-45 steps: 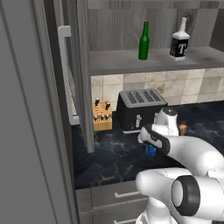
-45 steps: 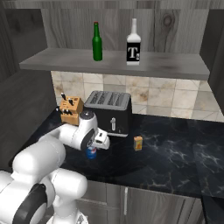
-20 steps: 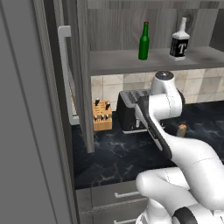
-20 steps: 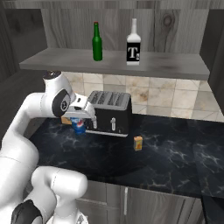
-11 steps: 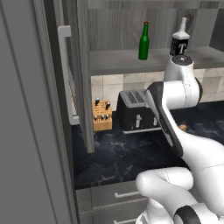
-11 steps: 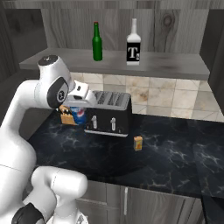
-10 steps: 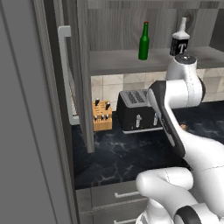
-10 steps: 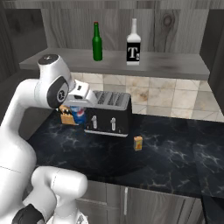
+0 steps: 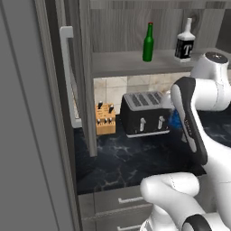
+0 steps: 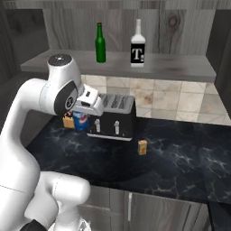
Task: Sort all alcoholic drinks to one cabinet, and non-alcoholic drinks to the other.
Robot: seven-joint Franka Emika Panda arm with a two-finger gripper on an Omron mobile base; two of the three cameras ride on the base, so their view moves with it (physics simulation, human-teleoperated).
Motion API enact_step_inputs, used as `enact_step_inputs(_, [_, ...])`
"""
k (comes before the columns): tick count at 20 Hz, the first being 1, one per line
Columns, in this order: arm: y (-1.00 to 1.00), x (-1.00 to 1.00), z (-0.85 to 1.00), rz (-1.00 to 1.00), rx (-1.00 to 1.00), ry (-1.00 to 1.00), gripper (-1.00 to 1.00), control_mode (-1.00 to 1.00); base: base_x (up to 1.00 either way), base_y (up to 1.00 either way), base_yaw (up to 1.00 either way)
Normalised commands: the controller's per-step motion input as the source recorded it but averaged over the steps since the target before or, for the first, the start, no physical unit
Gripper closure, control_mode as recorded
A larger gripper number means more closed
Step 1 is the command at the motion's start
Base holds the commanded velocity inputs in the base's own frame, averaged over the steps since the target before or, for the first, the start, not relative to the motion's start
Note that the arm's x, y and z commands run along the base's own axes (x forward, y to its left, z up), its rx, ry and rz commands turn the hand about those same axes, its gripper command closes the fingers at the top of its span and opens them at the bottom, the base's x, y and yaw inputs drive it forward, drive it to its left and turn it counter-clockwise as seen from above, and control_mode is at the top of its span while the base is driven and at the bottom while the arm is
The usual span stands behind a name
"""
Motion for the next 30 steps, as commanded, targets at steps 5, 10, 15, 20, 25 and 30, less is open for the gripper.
enact_step_inputs(5, [0.00, 0.00, 0.00, 0.00, 0.00, 0.00, 1.00, 1.00, -0.64, -0.01, 0.00])
enact_step_inputs(10, [0.00, 0.00, 0.00, 0.00, 0.00, 0.00, 1.00, 1.00, -0.80, -0.02, 0.00])
enact_step_inputs(15, [0.00, 0.00, 0.00, 0.00, 0.00, 0.00, 1.00, 1.00, -0.37, 0.00, -0.02])
enact_step_inputs(20, [0.00, 0.00, 0.00, 0.00, 0.00, 0.00, 1.00, 1.00, -0.61, -0.03, -0.52])
enact_step_inputs(25, [0.00, 0.00, 0.00, 0.00, 0.00, 0.00, 1.00, 1.00, -0.71, -0.07, -0.69])
enact_step_inputs(30, [0.00, 0.00, 0.00, 0.00, 0.00, 0.00, 1.00, 1.00, -0.70, 0.00, -0.70])
